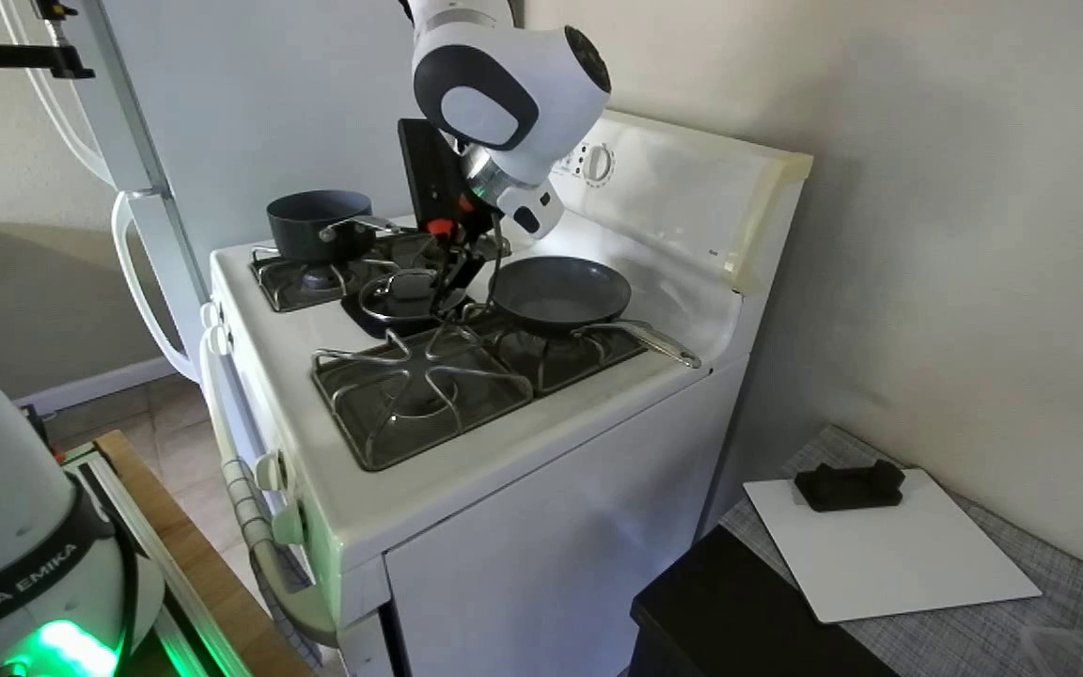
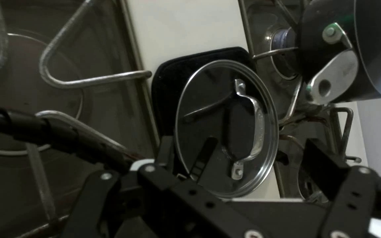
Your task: Put the glass lid on the pot.
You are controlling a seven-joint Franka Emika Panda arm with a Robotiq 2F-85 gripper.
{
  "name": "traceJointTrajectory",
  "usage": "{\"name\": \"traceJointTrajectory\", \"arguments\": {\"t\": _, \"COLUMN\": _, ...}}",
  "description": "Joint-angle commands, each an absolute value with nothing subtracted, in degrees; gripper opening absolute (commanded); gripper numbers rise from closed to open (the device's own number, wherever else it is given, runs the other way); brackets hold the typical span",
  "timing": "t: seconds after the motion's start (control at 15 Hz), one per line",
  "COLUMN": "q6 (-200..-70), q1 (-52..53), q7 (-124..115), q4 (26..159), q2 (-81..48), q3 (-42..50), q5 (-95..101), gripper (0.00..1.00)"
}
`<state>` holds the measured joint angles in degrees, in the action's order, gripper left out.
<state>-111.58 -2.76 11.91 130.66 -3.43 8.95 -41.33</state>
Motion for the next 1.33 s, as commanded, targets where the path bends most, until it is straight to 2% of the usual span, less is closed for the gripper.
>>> {"name": "traceJointTrajectory", "arguments": {"t": 0.0, "q6": -109.6, "q1": -3.7, "q7": 8.0, "q4": 125.3, "q2": -10.3, "q3": 6.6, "q5": -45.3, "gripper": 1.00}}
{"name": "traceJointTrajectory", "arguments": {"t": 1.27, "q6": -101.6, "q1": -0.2, "q7": -16.6, "q4": 104.9, "q2": -28.3, "q3": 1.7, "q5": -37.1, "gripper": 1.00}}
